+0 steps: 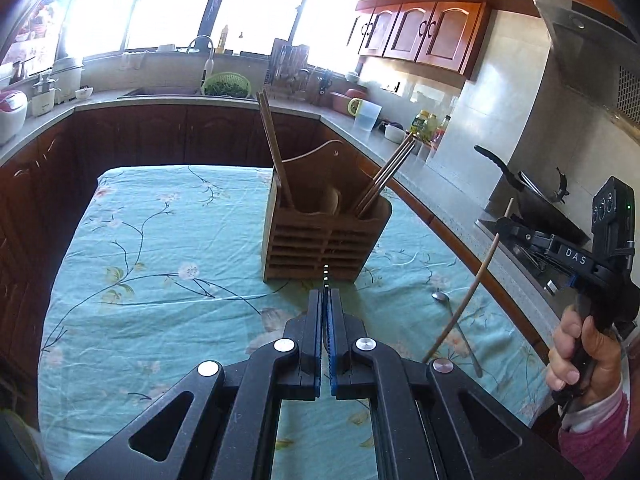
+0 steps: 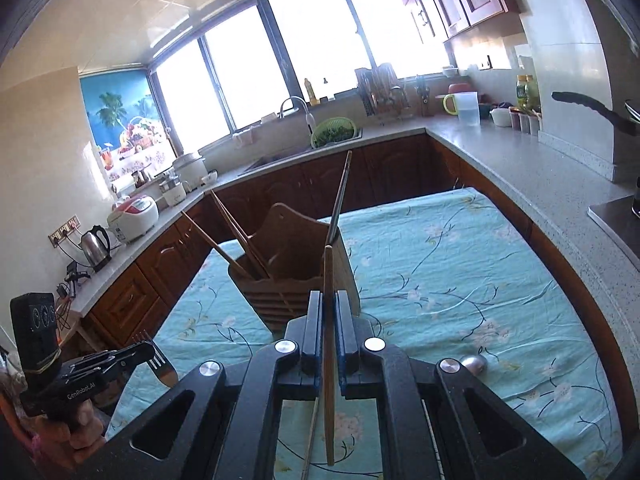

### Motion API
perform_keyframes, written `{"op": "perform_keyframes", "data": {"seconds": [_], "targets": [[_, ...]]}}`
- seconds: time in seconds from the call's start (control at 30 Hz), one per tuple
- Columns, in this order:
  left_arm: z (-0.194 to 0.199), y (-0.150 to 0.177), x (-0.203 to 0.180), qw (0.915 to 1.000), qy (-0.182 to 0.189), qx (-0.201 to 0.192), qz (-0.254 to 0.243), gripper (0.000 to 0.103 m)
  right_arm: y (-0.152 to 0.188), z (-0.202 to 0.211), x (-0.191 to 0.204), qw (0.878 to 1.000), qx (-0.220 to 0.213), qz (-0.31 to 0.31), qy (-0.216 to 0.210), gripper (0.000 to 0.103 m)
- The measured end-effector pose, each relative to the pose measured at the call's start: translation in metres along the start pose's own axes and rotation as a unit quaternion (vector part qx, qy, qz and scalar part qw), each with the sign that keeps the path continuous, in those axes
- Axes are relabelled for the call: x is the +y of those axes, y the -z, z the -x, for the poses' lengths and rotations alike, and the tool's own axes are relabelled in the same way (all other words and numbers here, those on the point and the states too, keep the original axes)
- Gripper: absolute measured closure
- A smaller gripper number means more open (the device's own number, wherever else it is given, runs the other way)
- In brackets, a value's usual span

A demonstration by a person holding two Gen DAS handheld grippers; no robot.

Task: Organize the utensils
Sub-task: 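Lift the fork and chopstick upright and carry both above the holder, then lower the left tool's fork into the holder and open while the right tool releases its chopstick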

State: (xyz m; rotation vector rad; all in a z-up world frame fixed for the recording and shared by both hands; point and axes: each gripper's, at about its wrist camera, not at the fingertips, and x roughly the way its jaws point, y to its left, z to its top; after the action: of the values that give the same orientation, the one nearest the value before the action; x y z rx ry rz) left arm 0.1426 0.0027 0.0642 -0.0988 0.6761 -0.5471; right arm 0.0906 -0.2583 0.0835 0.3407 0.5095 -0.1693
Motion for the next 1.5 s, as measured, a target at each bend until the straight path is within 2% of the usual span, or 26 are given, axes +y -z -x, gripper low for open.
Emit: {"op": "perform_keyframes", "data": {"seconds": [0.23, 0.63, 0.93, 1.23, 1.5], "targets": [[0.015, -0.008, 0.004, 0.9996, -0.012, -0.024, -0.001, 0.103, -0.010, 0.006, 0.007, 1.000, -0.015, 0.006, -0.003, 0.098], [0.020, -0.024, 0.010, 0.9980, -0.030, -0.055, -0.008, 0.103, -0.010, 0.004, 0.006, 1.000, -0.018, 0.003, -0.009, 0.098], [0.022, -0.041, 0.013, 0.9959, -0.036, -0.081, -0.019, 0.103, -0.024, 0.003, 0.008, 0.999, -0.034, 0.007, -0.010, 0.098], [0.016, -0.073, 0.007, 0.9893, -0.061, -0.125, -0.042, 0.102, -0.065, 0.001, 0.015, 0.997, -0.076, 0.015, -0.014, 0.098], [-0.010, -0.106, -0.001, 0.9793, -0.099, -0.165, -0.062, 0.102, -0.112, -0.010, 0.019, 0.992, -0.127, 0.009, -0.015, 0.098]]}}
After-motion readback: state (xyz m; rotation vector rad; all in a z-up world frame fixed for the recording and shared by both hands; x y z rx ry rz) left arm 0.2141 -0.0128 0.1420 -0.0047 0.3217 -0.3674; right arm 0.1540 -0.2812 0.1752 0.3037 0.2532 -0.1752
